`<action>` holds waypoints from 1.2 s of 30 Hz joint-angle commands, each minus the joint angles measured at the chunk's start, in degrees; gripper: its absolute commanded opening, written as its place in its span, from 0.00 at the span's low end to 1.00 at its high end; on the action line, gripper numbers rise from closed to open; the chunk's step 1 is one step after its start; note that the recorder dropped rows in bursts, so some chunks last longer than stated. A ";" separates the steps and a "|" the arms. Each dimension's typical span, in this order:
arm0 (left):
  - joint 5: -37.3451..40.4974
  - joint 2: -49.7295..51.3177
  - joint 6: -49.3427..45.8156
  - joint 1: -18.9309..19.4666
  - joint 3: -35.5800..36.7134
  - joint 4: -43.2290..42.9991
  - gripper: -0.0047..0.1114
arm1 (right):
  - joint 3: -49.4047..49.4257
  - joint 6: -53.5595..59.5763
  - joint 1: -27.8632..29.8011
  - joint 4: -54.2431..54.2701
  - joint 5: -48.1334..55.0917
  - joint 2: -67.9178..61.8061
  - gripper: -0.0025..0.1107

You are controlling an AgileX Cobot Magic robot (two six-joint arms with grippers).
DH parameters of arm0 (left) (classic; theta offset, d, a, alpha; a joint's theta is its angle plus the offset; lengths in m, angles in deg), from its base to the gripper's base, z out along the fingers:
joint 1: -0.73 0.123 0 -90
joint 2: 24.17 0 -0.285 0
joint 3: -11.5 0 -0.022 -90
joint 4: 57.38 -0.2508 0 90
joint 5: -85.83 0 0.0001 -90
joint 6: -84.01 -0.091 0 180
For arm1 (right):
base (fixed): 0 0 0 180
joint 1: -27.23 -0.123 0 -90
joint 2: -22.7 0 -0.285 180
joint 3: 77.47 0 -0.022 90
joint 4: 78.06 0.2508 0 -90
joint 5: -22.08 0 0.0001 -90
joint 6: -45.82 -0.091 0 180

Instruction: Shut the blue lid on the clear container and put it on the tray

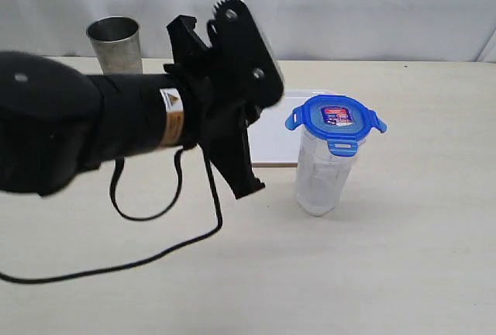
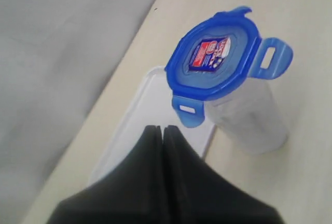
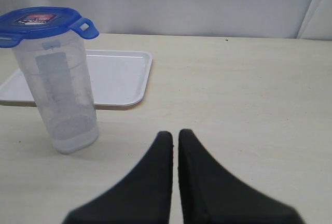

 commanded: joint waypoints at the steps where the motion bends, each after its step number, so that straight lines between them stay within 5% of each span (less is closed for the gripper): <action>1: -22.51 1.97 4.58 13.24 -3.03 2.33 0.04 | 0.13 -0.11 0.25 -0.03 -0.07 0.20 0.06; 6: -39.25 7.97 -5.01 23.34 -5.58 12.55 0.04 | 0.13 -0.11 0.25 -0.03 -0.07 0.20 0.06; 9: -48.13 13.04 -14.12 26.05 -6.63 21.84 0.04 | 0.13 -0.11 0.25 -0.03 -0.07 0.20 0.06; 17: -52.67 24.22 -24.88 26.03 -10.20 27.86 0.04 | 0.13 0.14 0.25 -1.78 -1.44 0.20 0.06; 26: -59.70 31.02 -27.27 26.03 -13.52 27.64 0.04 | 0.13 -6.52 0.25 6.18 -27.72 0.20 0.06; 30: -62.70 31.02 -29.45 26.03 -13.63 27.71 0.04 | 0.13 -10.57 0.02 8.36 -30.05 0.20 0.06; 36: -63.51 31.36 -28.26 26.03 -13.63 26.12 0.04 | -0.69 -10.70 0.02 7.74 -33.46 -13.86 0.06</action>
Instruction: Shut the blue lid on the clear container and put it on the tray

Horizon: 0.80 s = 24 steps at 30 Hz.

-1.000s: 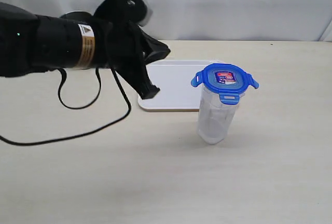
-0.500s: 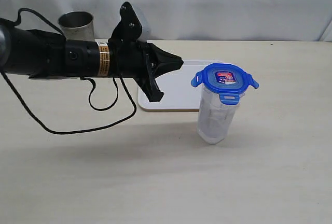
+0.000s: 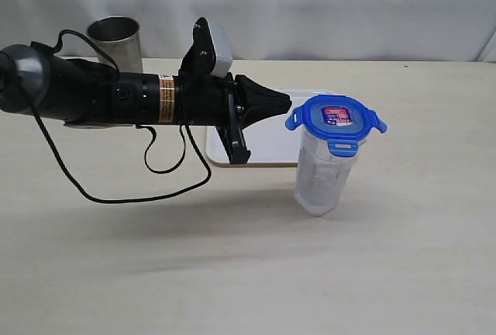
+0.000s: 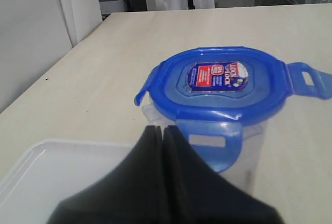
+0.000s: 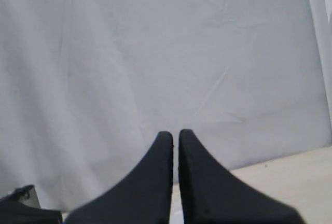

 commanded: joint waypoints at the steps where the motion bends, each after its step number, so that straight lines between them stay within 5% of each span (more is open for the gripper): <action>1: -0.68 0.22 1.48 0.07 -0.35 -1.32 0.04 | -2.21 -2.11 0.02 -3.71 0.39 -13.34 0.06; 3: -0.68 0.22 1.99 0.07 -0.35 -2.16 0.04 | -3.46 -5.62 0.02 -8.35 0.22 -19.49 0.06; 9: 1.24 0.22 -1.61 0.07 -0.35 1.77 0.04 | -5.97 -34.77 0.02 -49.62 -17.50 -43.47 0.06; 24: 1.14 1.25 -2.57 -0.86 -0.35 2.46 0.04 | -7.72 -27.41 0.02 -52.94 -33.61 -63.98 0.06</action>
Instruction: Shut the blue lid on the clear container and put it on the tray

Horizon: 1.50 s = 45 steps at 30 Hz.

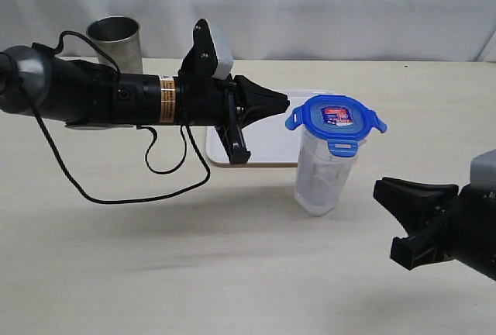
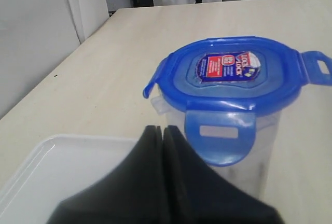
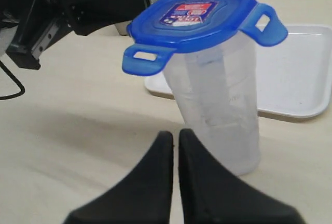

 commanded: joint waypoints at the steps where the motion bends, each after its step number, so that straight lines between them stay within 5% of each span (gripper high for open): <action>1: 0.00 0.79 -0.74 -0.76 -0.35 1.47 0.04 | -0.32 1.55 0.02 -0.43 -2.25 -0.79 0.06; 37: -0.13 0.79 2.81 -1.15 -0.35 -6.19 0.04 | -6.91 3.35 0.02 5.62 8.84 -5.05 0.06; 41: 0.14 0.79 3.03 -1.15 -0.35 -6.32 0.04 | -9.47 1.36 0.02 -0.77 9.90 -7.33 0.06; 45: 0.78 0.79 3.03 -1.15 -0.35 -6.32 0.04 | -13.57 -12.25 0.40 -14.44 19.26 -7.47 0.06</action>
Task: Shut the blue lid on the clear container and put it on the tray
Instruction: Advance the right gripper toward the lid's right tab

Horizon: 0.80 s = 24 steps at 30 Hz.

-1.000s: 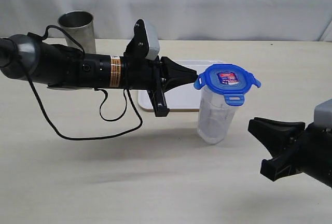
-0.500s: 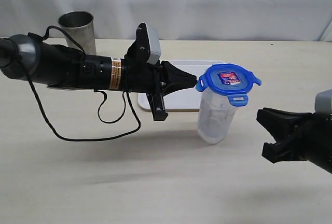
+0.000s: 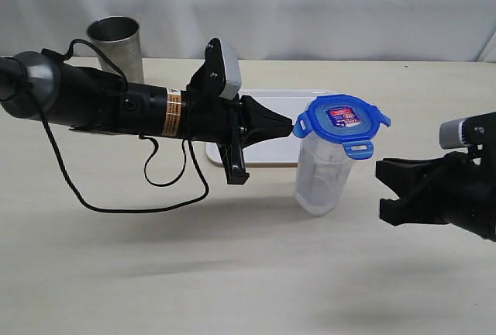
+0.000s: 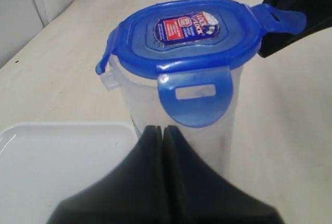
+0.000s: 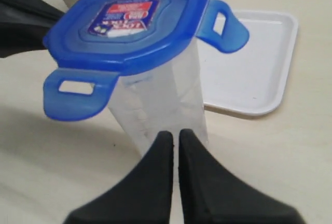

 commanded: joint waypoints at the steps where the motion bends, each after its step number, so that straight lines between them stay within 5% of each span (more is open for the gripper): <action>1: 0.99 -0.10 0.51 -0.42 -0.35 0.09 0.04 | -4.53 -14.51 0.89 -15.30 9.08 -0.29 0.06; 8: 3.36 -0.10 0.37 -0.31 -0.35 0.22 0.04 | -6.80 -20.86 9.71 -23.17 2.41 -0.29 0.06; 14: 3.34 -0.10 0.11 -0.31 -0.35 0.99 0.04 | -9.73 -27.50 19.38 -33.82 -17.48 -1.83 0.06; 24: 3.34 -0.10 -0.90 -0.31 -0.35 2.41 0.04 | -15.37 -27.73 20.28 -33.76 -24.37 -13.73 0.06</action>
